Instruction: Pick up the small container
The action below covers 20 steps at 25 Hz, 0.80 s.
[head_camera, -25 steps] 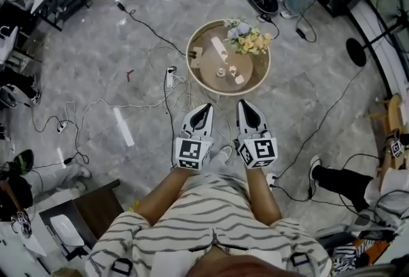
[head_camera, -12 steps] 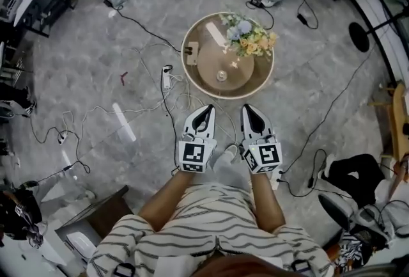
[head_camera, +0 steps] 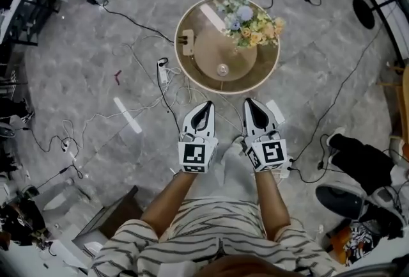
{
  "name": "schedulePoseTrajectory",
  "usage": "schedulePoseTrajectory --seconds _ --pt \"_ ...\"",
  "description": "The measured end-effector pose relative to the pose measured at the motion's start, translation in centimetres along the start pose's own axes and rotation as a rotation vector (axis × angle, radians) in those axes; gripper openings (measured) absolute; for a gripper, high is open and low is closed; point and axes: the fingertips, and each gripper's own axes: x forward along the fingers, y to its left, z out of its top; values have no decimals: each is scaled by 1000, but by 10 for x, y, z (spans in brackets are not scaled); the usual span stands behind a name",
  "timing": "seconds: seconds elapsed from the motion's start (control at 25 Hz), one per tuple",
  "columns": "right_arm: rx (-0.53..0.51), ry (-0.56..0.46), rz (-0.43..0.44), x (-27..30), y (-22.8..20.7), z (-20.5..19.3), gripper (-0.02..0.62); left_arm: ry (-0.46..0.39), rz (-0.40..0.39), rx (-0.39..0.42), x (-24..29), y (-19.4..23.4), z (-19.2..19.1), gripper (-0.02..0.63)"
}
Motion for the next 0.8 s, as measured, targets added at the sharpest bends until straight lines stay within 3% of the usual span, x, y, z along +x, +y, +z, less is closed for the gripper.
schedulePoseTrajectory --seconds 0.44,0.8 --pt "22 40 -24 32 -16 -62 11 55 -5 -23 51 18 -62 2" --pt "49 56 -51 54 -31 -87 11 79 0 -13 89 37 -90 2"
